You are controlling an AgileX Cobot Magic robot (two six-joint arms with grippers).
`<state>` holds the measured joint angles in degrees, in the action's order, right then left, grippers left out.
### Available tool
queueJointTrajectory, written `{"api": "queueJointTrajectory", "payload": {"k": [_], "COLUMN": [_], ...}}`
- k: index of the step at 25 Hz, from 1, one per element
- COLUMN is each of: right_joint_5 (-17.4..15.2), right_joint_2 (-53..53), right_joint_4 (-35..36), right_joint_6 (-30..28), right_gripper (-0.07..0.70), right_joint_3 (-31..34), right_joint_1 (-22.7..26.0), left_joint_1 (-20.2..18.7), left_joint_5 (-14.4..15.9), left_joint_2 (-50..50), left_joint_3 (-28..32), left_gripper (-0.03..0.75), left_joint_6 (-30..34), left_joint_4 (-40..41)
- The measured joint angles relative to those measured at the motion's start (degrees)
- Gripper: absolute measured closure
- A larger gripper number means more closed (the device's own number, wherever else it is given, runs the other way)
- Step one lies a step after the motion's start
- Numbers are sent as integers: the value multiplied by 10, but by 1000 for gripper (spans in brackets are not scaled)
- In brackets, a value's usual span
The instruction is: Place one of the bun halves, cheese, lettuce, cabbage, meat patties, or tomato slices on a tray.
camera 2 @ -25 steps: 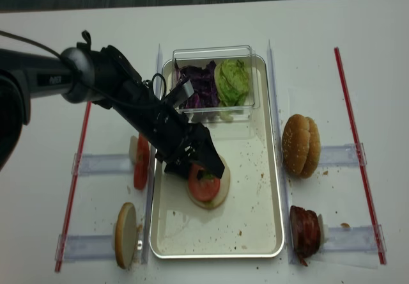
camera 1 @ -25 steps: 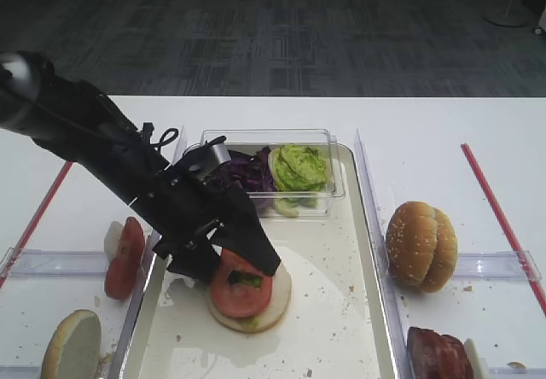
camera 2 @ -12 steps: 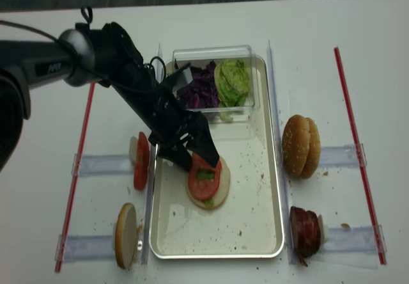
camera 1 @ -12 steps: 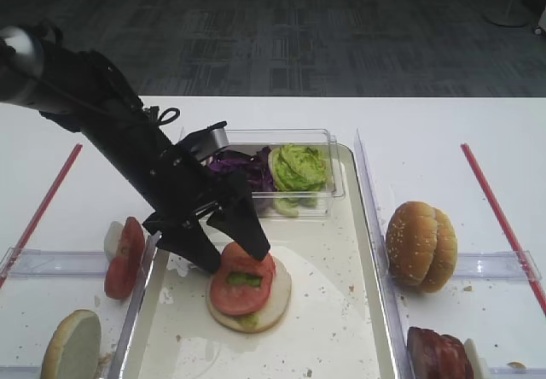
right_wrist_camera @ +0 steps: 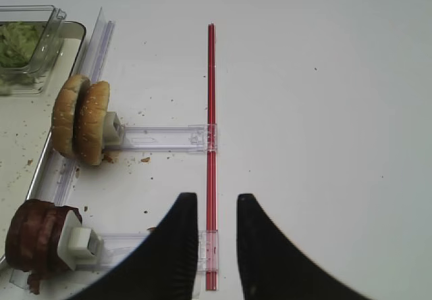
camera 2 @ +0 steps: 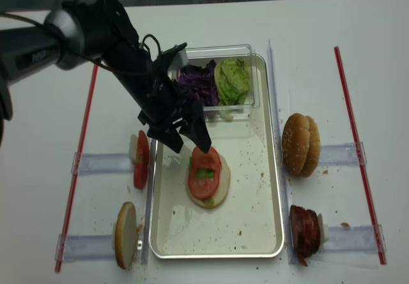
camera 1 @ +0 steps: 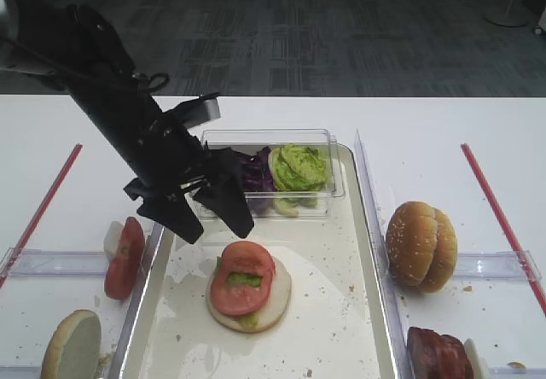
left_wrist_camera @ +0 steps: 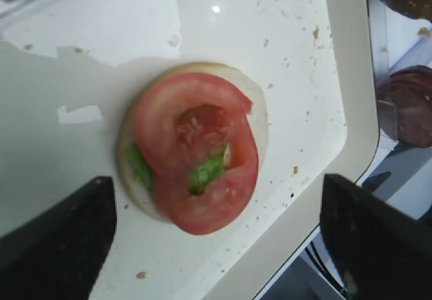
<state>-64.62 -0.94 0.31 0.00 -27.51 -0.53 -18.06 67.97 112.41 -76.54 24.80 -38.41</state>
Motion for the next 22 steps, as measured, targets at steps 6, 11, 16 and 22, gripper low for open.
{"api": "queueJointTrajectory", "payload": {"k": [6, 11, 16, 22], "right_joint_5": [0, 0, 0, 0], "right_joint_2": [0, 0, 0, 0], "right_joint_4": [0, 0, 0, 0], "right_joint_6": [0, 0, 0, 0], "right_gripper": [438, 438, 438, 438], "right_joint_3": [0, 0, 0, 0], "right_joint_1": [0, 0, 0, 0], "left_joint_1": [-10, -34, -73, -87], "left_joint_5": [6, 12, 16, 18], "left_joint_2": [-34, -50, -57, -57], "left_joint_3": [-32, -68, -95, -102], "left_gripper": [149, 149, 149, 149], "left_joint_6": [-60, -140, -210, -228], "left_joint_4": [84, 197, 333, 355]}}
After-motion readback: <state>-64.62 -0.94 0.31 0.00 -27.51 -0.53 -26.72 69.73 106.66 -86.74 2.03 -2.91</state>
